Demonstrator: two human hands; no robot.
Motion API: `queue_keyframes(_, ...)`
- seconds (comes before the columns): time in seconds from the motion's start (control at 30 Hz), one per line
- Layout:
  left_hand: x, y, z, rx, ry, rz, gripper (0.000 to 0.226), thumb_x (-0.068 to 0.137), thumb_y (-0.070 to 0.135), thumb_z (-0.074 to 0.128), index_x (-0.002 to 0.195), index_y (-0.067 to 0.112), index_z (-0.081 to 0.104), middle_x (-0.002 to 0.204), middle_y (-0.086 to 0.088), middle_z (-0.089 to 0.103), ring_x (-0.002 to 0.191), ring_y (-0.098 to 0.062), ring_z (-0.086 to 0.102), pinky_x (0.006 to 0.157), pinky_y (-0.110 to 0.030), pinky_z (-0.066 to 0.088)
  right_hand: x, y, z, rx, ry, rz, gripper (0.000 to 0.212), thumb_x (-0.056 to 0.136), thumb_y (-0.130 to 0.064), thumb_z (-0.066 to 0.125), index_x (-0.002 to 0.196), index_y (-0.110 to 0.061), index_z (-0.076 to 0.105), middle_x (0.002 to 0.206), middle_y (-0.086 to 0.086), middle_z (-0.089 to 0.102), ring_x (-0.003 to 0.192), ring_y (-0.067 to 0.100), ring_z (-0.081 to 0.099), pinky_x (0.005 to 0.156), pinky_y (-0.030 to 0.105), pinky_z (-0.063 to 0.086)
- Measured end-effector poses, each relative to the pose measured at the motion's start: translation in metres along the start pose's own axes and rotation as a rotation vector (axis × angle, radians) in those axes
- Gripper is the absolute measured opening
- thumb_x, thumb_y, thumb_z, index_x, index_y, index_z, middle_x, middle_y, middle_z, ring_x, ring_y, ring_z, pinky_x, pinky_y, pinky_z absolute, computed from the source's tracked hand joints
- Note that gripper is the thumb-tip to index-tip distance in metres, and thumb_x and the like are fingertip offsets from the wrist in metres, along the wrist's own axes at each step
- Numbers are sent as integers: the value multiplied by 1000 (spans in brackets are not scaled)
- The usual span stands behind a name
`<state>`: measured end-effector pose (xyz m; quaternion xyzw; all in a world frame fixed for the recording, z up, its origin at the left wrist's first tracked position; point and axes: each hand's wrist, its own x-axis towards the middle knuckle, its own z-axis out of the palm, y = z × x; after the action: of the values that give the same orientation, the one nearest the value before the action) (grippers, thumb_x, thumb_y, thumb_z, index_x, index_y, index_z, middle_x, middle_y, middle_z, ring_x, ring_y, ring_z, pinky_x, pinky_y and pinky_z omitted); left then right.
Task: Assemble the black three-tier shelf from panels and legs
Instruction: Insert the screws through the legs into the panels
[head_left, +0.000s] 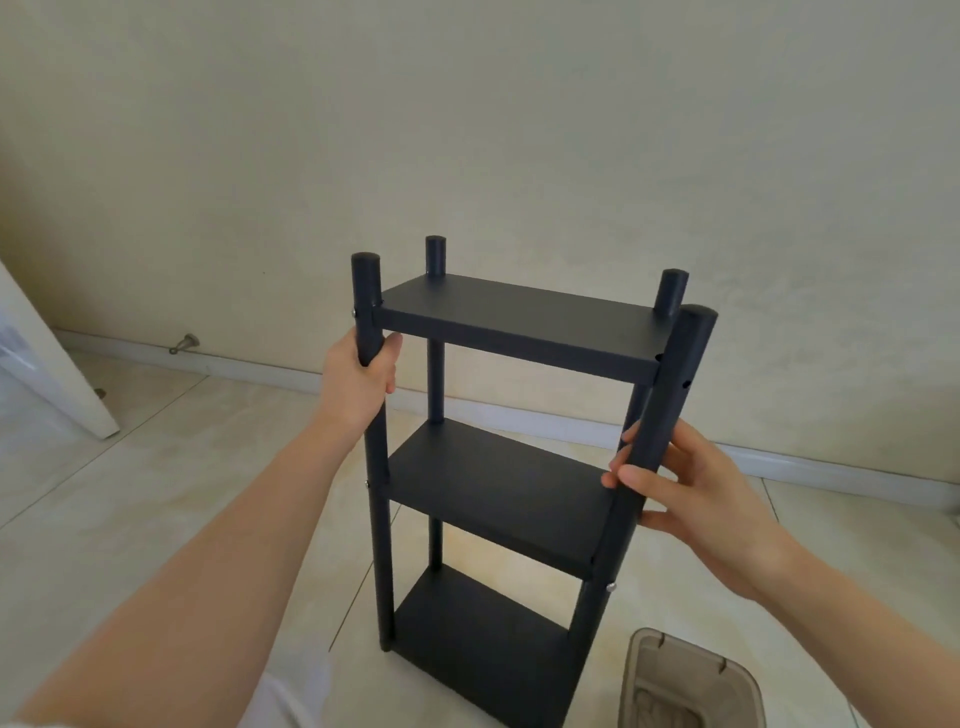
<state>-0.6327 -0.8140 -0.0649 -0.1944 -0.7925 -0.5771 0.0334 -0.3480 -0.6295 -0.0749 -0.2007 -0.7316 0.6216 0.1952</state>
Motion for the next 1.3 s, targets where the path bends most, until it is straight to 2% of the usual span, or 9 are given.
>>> queue_keyframes(0.23,2,-6,9,6,84,-9,15,105,30,50,104,15,49,76,-9,58,65,-17,56,62,-28,41,-24,-5,16,-75,-135,-39,19,93,-17,66,101,-33,60,96,0,71,97,18,71,79,29,60)
queue_keyframes(0.47,-20,-12,5,508,19,-83,17,104,16,47,110,4,36,90,-12,53,80,-37,51,68,-43,40,-29,-11,26,-89,-93,-26,19,93,-19,65,109,-26,57,97,-2,70,95,13,71,80,27,59)
queue_keyframes(0.67,-40,-14,0,552,-65,-155,36,95,10,58,122,-1,37,93,-17,58,73,-31,56,55,-35,42,-35,-6,36,-72,-65,-35,20,93,-21,67,109,-27,56,99,-3,68,99,13,69,85,26,54)
queue_keyframes(0.87,-54,-22,-3,510,-191,-116,66,95,9,63,149,10,26,121,-16,63,106,-39,64,85,-46,55,-36,-5,49,-108,-64,-34,20,92,-25,68,106,-30,56,97,-10,67,97,10,69,87,25,55)
queue_keyframes(1.03,-55,-10,0,701,-233,-108,35,97,13,58,130,4,53,122,-18,66,106,-36,65,88,-43,54,-31,-6,58,-115,-57,-13,22,92,-24,68,108,-29,54,97,-13,63,99,14,67,93,32,56)
queue_keyframes(1.1,-59,9,6,486,-298,-159,23,96,16,61,117,7,67,123,-14,69,110,-31,66,98,-41,53,-30,-6,61,-122,-63,-7,24,92,-24,69,111,-27,54,99,-13,62,101,15,66,95,34,56)
queue_keyframes(1.17,-68,34,10,-79,-515,-251,15,94,15,66,106,13,74,117,-11,74,107,-24,72,100,-40,55,-30,-6,63,-135,-77,-8,25,92,-25,69,111,-26,54,100,-13,63,102,15,66,96,34,55)
queue_keyframes(1.23,-79,52,12,-616,-718,-324,22,90,9,63,108,11,75,123,-12,72,114,-26,70,97,-38,57,-30,-4,64,-156,-68,-11,24,91,-26,69,110,-27,55,100,-13,65,101,13,67,95,31,55)
queue_keyframes(1.3,-88,59,15,-916,-793,-412,36,82,8,58,117,6,65,132,-15,66,122,-31,65,95,-39,57,-29,-3,62,-159,-21,-9,24,90,-26,71,108,-29,56,98,-14,68,96,10,68,91,26,56)
